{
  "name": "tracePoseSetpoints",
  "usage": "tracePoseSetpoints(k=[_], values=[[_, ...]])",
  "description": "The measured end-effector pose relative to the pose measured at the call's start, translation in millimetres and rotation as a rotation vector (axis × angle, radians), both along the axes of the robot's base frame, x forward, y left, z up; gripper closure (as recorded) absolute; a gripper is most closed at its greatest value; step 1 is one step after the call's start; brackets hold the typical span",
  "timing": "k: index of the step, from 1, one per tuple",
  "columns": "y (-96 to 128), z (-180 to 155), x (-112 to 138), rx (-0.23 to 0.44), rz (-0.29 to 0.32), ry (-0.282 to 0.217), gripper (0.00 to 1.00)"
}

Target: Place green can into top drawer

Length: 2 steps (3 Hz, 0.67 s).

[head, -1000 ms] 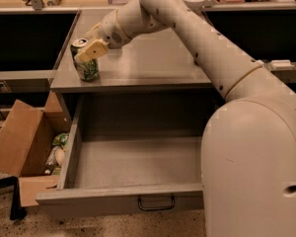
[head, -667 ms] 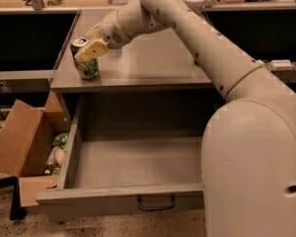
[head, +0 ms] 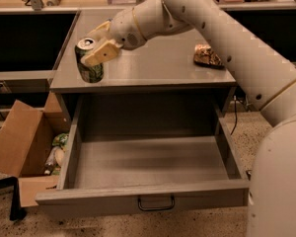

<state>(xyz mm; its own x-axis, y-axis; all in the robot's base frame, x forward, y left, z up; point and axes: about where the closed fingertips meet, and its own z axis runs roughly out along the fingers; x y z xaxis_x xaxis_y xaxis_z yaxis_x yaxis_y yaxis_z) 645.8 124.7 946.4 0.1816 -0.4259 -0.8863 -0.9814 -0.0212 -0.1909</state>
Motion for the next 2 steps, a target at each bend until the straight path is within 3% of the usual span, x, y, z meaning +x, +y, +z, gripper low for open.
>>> tracePoseSetpoints(k=[2], values=[[2.1,-5.7,-5.1,-0.007,0.025,0.014,1.0]])
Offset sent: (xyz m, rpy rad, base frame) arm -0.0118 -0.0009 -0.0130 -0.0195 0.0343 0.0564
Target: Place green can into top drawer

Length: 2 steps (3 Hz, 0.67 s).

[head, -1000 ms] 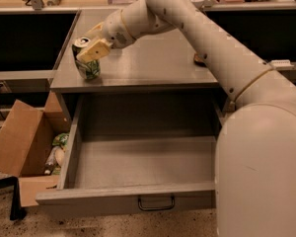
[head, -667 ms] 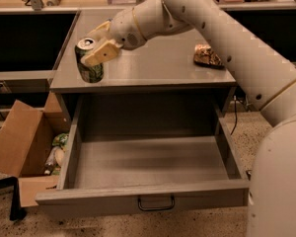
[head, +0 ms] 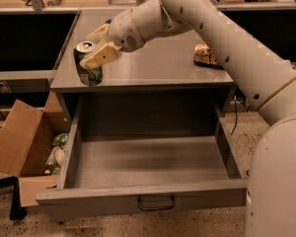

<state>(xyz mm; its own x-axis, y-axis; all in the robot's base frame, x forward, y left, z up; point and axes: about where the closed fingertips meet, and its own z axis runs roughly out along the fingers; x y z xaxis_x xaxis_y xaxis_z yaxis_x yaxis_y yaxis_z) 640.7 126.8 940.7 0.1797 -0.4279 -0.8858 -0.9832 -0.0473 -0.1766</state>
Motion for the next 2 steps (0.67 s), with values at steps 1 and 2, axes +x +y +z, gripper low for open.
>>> tracePoseSetpoints(k=[1,2], values=[[-5,-20,-24,-0.021,0.058,0.026,1.0],[-29,-63,-60,-0.046,0.048,0.04,1.0]])
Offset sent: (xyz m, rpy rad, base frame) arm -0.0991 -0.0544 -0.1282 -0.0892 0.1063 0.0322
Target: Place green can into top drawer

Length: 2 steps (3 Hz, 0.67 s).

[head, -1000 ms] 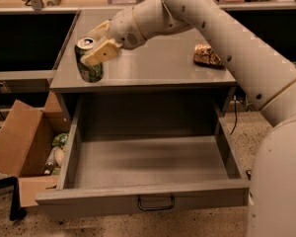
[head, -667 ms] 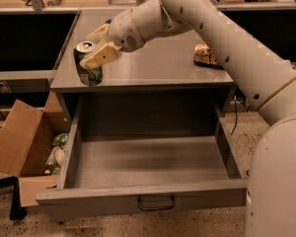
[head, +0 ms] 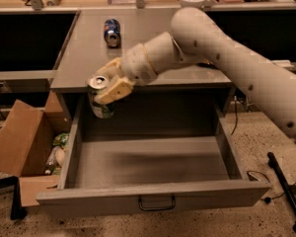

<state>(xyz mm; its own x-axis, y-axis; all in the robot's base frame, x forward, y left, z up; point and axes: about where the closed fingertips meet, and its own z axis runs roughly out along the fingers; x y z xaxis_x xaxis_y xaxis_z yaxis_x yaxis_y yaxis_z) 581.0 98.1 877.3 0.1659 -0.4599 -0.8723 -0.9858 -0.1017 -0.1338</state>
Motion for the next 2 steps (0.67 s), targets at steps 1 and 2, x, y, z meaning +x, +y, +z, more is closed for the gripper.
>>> tracePoseSetpoints(k=[1,2], values=[[-19,-48,-17,-0.027,-0.055,0.02,1.0],[-36,-94,-22,-0.035,-0.126,0.033,1.0]])
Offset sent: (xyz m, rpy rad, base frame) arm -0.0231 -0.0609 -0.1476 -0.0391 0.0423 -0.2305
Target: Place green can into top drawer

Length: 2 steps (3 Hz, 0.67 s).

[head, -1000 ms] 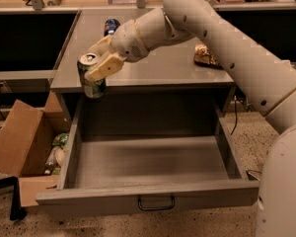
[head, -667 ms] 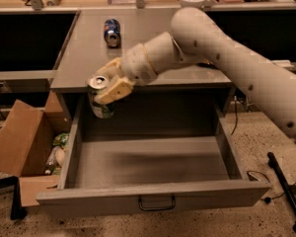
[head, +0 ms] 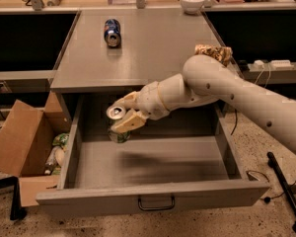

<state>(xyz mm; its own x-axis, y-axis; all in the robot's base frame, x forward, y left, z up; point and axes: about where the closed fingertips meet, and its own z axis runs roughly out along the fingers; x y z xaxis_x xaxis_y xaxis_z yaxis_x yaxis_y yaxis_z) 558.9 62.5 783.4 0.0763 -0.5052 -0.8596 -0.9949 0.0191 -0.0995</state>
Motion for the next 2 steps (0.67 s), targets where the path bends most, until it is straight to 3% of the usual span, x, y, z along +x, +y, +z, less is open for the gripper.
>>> tracePoseSetpoints(k=[1,2], values=[[-16,-54,-3,0.016,-0.079,0.01,1.0],[-23,-82,-5,0.026,-0.118,0.017,1.0]])
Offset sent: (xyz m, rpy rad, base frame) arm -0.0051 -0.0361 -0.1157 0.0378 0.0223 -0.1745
